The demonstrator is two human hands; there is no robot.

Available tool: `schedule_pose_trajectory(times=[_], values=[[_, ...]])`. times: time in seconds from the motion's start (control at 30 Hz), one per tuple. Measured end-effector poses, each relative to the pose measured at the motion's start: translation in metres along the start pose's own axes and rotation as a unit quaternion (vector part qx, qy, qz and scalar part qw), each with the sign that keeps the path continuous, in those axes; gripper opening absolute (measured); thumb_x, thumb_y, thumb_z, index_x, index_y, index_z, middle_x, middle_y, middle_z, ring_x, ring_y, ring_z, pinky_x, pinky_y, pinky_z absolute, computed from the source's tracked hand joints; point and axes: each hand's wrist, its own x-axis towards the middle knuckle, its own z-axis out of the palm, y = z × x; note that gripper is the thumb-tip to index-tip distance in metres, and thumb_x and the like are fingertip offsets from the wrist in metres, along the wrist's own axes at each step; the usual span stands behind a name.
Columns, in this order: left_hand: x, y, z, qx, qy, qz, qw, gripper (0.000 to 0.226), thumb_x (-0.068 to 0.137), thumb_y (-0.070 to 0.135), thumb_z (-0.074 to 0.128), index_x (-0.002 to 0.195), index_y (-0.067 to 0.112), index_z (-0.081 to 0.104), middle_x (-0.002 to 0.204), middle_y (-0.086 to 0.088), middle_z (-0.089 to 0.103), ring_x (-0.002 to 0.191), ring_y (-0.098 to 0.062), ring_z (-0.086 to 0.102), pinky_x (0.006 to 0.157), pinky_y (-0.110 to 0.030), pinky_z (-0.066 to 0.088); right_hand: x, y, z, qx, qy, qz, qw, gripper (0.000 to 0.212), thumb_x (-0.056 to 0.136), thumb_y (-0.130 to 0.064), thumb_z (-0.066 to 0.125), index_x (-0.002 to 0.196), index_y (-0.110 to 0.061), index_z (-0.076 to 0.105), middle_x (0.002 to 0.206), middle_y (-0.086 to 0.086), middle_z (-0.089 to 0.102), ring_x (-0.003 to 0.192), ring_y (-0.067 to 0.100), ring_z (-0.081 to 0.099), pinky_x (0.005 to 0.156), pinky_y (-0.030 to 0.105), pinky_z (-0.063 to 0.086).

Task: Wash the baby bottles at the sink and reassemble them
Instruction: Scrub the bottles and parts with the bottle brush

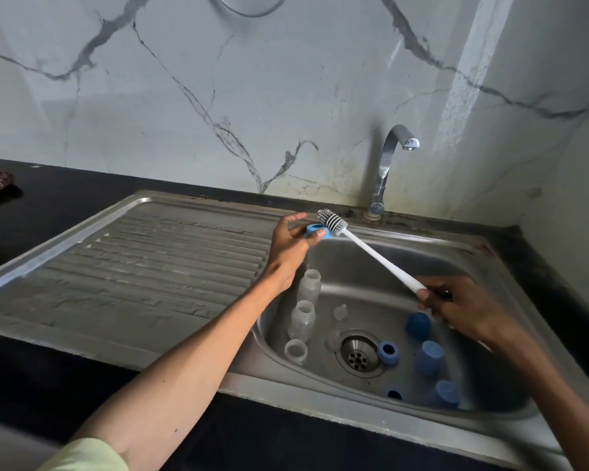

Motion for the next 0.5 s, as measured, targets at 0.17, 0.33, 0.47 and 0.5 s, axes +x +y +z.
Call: schedule_pose_trajectory(times=[0.17,0.33,0.47,0.5], values=[[-0.007,0.002,0.008,-0.006,-0.028,-0.015,0.999,0.053,0.076,-0.009,0.079,0.122,0.001,0.056,0.112,-0.02,0.071,0.102,-0.028,0.071,0.098,-0.046,0.054,0.0,-0.001,0.001,-0.009,0.015,0.007,1.0,0.025,0.099,-0.021,0.051,0.121,-0.017,0.063,0.085,0.0,0.063,0.071,0.01,0.056,0.058,0.016,0.035],[-0.011,0.014,0.004,-0.181,-0.039,-0.097,0.978,0.051,0.081,-0.018,0.068,0.124,0.003,0.05,0.108,-0.029,0.062,0.09,-0.035,0.071,0.083,-0.048,0.061,0.001,0.005,-0.005,-0.014,-0.011,0.017,1.0,0.037,0.099,-0.022,0.051,0.136,-0.017,0.053,0.089,-0.005,0.061,0.075,0.009,0.056,0.063,0.018,0.039],[-0.011,0.019,0.002,-0.245,-0.041,-0.149,0.957,0.019,0.086,-0.005,0.068,0.105,-0.007,0.065,0.122,-0.03,0.064,0.11,-0.037,0.067,0.088,-0.043,0.059,0.0,0.005,-0.007,-0.014,-0.018,0.013,1.0,0.038,0.1,-0.021,0.05,0.138,-0.017,0.051,0.087,-0.006,0.059,0.075,0.009,0.054,0.064,0.018,0.038],[-0.01,0.019,0.0,-0.247,-0.042,-0.16,0.955,0.018,0.087,-0.003,0.068,0.104,-0.009,0.066,0.123,-0.03,0.064,0.111,-0.036,0.067,0.09,-0.043,0.058,0.0,0.005,-0.007,-0.013,-0.018,0.013,1.0,0.039,0.1,-0.022,0.05,0.138,-0.017,0.051,0.087,-0.007,0.059,0.075,0.007,0.054,0.064,0.018,0.038]])
